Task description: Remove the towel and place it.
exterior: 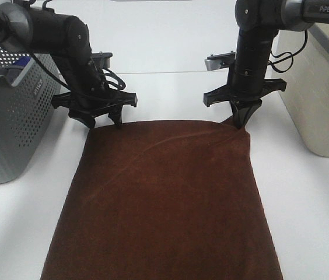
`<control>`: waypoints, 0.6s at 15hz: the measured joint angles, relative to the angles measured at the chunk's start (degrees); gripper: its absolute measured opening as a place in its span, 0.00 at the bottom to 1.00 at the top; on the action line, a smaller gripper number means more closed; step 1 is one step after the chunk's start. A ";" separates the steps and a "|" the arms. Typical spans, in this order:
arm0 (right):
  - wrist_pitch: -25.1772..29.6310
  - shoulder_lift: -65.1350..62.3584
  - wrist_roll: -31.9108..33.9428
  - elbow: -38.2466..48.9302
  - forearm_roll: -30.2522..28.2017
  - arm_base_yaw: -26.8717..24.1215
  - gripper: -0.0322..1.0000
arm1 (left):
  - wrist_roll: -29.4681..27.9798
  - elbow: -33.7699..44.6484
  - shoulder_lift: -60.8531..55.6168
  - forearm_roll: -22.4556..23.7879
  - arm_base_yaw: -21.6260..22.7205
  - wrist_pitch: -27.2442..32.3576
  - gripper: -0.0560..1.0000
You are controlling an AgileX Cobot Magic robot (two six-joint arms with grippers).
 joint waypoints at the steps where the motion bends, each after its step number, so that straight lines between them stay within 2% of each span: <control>1: 0.00 0.00 0.00 0.00 0.00 0.00 0.03 | 0.00 -0.97 0.52 0.63 0.00 1.95 0.61; 4: 0.11 0.00 -0.11 0.00 0.00 0.00 0.03 | 0.00 -4.41 0.63 4.01 0.00 7.05 0.61; 9: 0.11 0.00 -0.17 0.00 0.00 0.00 0.03 | 0.00 -5.50 2.69 2.29 0.00 9.85 0.61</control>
